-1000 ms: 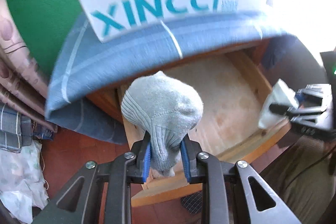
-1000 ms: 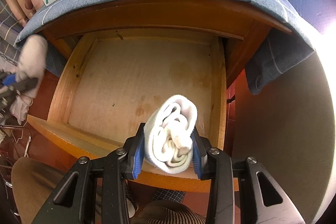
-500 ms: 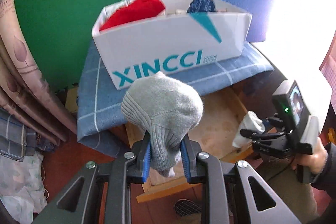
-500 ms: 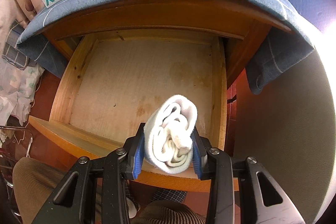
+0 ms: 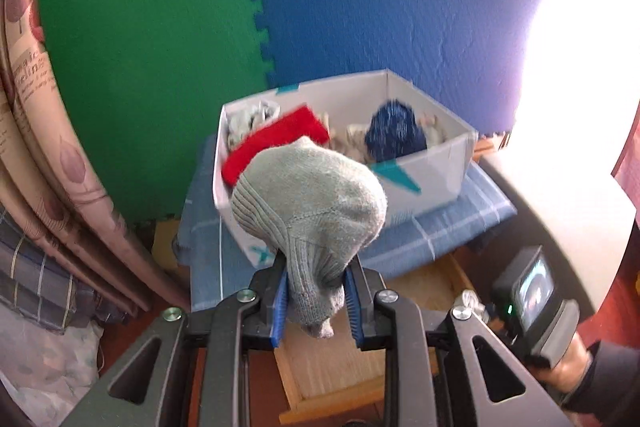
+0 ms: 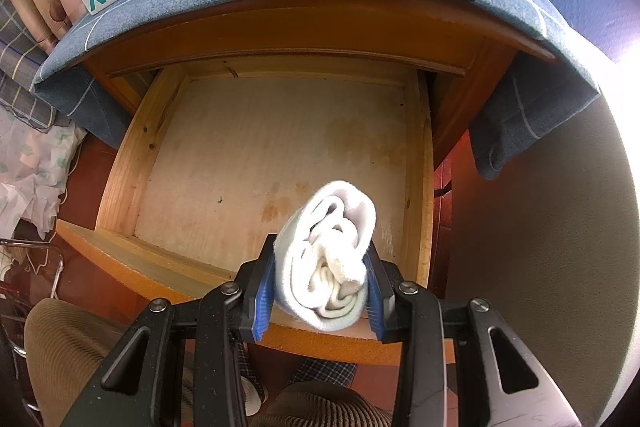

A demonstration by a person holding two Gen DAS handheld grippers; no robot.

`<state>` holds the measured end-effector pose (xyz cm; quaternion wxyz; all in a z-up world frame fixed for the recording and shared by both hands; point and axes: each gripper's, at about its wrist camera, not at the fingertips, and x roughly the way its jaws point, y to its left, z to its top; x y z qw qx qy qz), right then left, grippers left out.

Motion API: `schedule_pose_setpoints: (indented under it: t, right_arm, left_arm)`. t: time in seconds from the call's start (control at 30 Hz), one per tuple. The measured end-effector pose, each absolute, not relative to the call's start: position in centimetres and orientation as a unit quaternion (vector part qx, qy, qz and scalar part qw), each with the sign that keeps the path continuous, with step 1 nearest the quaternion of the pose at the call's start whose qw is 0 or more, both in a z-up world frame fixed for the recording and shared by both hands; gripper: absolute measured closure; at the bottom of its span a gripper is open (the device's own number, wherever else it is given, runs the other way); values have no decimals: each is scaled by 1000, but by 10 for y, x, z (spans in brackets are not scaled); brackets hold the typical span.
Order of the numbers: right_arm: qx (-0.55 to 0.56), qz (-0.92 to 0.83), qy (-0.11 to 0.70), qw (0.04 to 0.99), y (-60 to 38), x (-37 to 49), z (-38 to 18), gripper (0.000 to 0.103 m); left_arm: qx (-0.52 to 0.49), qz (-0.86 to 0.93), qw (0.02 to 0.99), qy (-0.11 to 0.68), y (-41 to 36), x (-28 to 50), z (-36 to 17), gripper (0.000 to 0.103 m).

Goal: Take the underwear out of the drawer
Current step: 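Carry the grey sock into the white box and open the left gripper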

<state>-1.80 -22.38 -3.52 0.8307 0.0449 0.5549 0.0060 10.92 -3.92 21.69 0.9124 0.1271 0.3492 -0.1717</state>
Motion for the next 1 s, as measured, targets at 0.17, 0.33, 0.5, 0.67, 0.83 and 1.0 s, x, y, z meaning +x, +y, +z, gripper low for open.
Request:
schedule_pose_setpoints:
  t: [0.17, 0.33, 0.5, 0.67, 0.83, 1.0]
  right_arm:
    - [45, 6, 554, 831, -223, -18, -35, 68]
    - [56, 10, 554, 831, -226, -18, -35, 68]
    - [64, 13, 554, 830, -228, -18, -35, 68]
    - [67, 19, 554, 829, -227, -18, -33, 68]
    - [67, 21, 556, 828, -226, -18, -33, 68]
    - [71, 21, 556, 828, -227, -18, -33, 68]
  left_arm:
    - [121, -161, 918, 342, -42, 137, 238, 79]
    - [88, -157, 920, 348, -41, 172, 251, 79]
    - [75, -156, 910, 376, -49, 211, 241, 79]
    - [67, -159, 902, 397, -62, 237, 222, 79]
    - [59, -164, 893, 415, -76, 258, 203, 79]
    - [51, -158, 890, 426, -82, 272, 185, 79]
